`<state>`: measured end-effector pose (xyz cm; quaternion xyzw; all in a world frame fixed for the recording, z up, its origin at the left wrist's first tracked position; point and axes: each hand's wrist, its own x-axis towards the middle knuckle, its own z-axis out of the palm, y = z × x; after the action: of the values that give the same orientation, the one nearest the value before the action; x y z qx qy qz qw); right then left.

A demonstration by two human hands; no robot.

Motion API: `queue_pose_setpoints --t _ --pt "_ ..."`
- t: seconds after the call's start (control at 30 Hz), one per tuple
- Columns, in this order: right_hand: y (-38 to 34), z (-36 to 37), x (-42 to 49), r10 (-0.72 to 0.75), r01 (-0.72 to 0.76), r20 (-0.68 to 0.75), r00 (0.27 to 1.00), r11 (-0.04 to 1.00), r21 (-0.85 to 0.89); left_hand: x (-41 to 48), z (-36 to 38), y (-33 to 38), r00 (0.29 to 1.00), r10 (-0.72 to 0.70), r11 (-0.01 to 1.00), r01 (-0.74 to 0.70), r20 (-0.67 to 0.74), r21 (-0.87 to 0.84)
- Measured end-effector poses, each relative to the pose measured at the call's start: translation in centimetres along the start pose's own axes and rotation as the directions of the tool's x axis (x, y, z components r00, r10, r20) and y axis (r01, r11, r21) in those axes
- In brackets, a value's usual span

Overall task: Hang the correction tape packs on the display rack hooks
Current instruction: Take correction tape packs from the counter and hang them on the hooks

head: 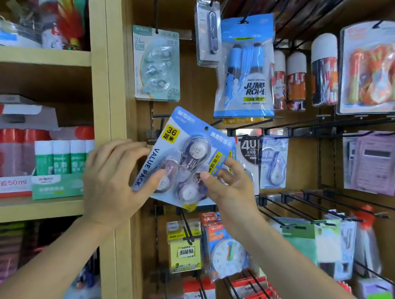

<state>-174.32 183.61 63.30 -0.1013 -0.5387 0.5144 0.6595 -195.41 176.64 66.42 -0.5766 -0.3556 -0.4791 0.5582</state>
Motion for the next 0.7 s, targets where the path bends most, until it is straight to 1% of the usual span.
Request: queue_pose_setpoints --t 0.13,0.33,0.47,0.57,0.7 --pt "-1.6 -2.5 -0.3 -0.062 0.056 -0.02 0.998 0.976 -0.212 0.0 0.0 0.0 0.997 0.006 0.994 -0.015 0.079 0.108" --pt "-3.2 -5.4 1.0 -0.171 0.127 -0.082 0.982 0.914 -0.385 -0.2 0.0 0.3 0.983 0.073 0.974 -0.107 0.169 0.202" --pt "-3.4 -5.8 2.1 -0.177 0.128 -0.088 0.98 0.908 -0.398 -0.3 0.1 0.3 0.978 0.088 0.967 -0.13 0.19 0.22" --pt "-3.5 -5.5 2.3 -0.173 0.139 -0.046 0.984 0.9 -0.414 -0.3 0.1 0.4 0.976 0.084 0.965 -0.13 0.201 0.229" --pt "-2.9 -5.2 2.0 -0.171 0.153 -0.002 0.985 0.888 -0.433 -0.3 0.1 0.6 0.981 0.083 0.968 -0.121 0.177 0.219"
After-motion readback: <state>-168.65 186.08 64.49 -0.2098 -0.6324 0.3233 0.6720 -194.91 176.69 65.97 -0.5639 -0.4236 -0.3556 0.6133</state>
